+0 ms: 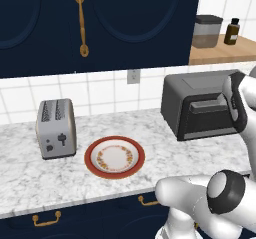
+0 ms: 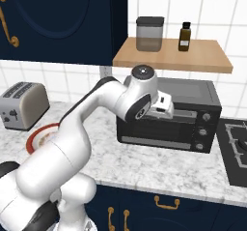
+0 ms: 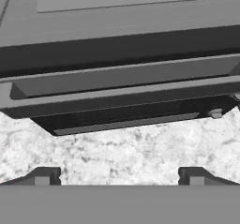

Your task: Pick up the kebab skewer and baguette bread, and place them inside the toaster oven. Close the toaster oven door and start by setting the timer.

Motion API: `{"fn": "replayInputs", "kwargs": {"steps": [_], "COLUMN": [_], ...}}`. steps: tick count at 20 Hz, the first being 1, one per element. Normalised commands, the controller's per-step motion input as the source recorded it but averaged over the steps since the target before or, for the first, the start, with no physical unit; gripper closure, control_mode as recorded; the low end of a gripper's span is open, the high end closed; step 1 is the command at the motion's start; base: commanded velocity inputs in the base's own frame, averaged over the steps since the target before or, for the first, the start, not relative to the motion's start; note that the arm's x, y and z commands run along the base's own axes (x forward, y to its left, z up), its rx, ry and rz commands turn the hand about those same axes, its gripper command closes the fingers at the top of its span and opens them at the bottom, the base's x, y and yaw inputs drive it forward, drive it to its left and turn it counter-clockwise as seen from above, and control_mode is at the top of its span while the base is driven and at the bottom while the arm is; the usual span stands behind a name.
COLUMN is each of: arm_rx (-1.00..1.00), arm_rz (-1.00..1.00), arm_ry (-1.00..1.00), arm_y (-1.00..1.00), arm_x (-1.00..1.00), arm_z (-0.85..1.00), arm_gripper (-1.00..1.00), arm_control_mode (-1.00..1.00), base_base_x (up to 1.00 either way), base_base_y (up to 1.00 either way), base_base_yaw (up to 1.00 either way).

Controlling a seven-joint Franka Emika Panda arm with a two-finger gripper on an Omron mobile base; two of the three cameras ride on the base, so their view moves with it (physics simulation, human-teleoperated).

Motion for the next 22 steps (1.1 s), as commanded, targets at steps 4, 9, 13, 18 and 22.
{"fn": "replayInputs", "kwargs": {"steps": [4, 9, 13, 18, 22], "arm_rx": [-0.17, -0.16, -0.11, -0.11, -0.11], "arm_rz": [0.07, 0.08, 0.12, 0.24, 0.17], "arm_ry": [0.0, 0.0, 0.0, -0.09, -0.02], "arm_y": [-0.18, -0.18, -0.21, -0.32, -0.32], "arm_x": [-0.43, -0.34, -0.33, -0.25, -0.01], "arm_z": [0.0, -0.01, -0.18, -0.31, -0.14], "arm_gripper": [-1.0, -1.0, -1.0, -1.0, -1.0], "arm_control_mode": [-1.0, -1.0, -1.0, -1.0, -1.0], "base_base_x": [0.0, 0.0, 0.0, 0.0, 0.0], "base_base_y": [0.0, 0.0, 0.0, 0.0, 0.0], "base_base_yaw": [0.0, 0.0, 0.0, 0.0, 0.0]}}
